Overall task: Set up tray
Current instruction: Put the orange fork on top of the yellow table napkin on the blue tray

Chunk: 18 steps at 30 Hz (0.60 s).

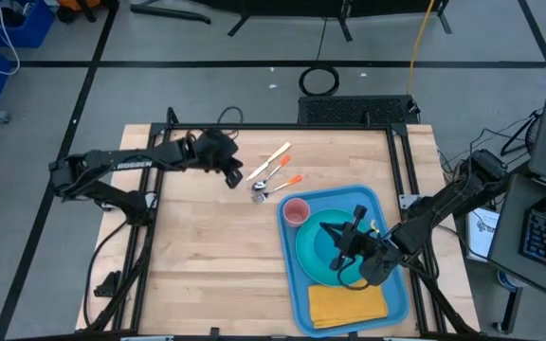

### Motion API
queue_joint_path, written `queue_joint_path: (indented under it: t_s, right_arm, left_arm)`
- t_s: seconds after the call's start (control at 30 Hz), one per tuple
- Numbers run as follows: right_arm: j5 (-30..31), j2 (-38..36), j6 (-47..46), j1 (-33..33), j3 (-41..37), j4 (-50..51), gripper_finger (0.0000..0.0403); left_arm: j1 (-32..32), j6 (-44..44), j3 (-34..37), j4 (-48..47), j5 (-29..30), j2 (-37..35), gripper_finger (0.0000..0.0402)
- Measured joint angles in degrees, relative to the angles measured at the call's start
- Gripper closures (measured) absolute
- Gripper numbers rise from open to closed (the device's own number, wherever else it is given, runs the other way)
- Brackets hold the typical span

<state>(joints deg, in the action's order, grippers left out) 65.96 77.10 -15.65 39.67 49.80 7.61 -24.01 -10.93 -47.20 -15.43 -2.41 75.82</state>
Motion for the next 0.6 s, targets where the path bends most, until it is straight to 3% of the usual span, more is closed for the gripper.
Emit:
queue_joint_path:
  t_s: [0.13, 0.3, 0.6]
  right_arm:
    - [-0.12, -0.03, -0.06, -0.01, 0.0, 0.77, 0.0403]
    - [-0.33, -0.03, -0.48, -0.27, 0.0, 1.65, 0.0403]
    - [-4.6, 0.02, -1.18, -1.95, -2.14, 0.34, 0.0403]
  left_arm:
    - [0.16, 2.39, -0.01, 4.82, -8.17, 0.96, 0.0373]
    - [3.41, 7.43, -0.04, 6.65, -8.6, 4.74, 0.0318]
    - [5.84, 6.77, -0.07, 10.55, -9.53, 12.43, 0.0213]
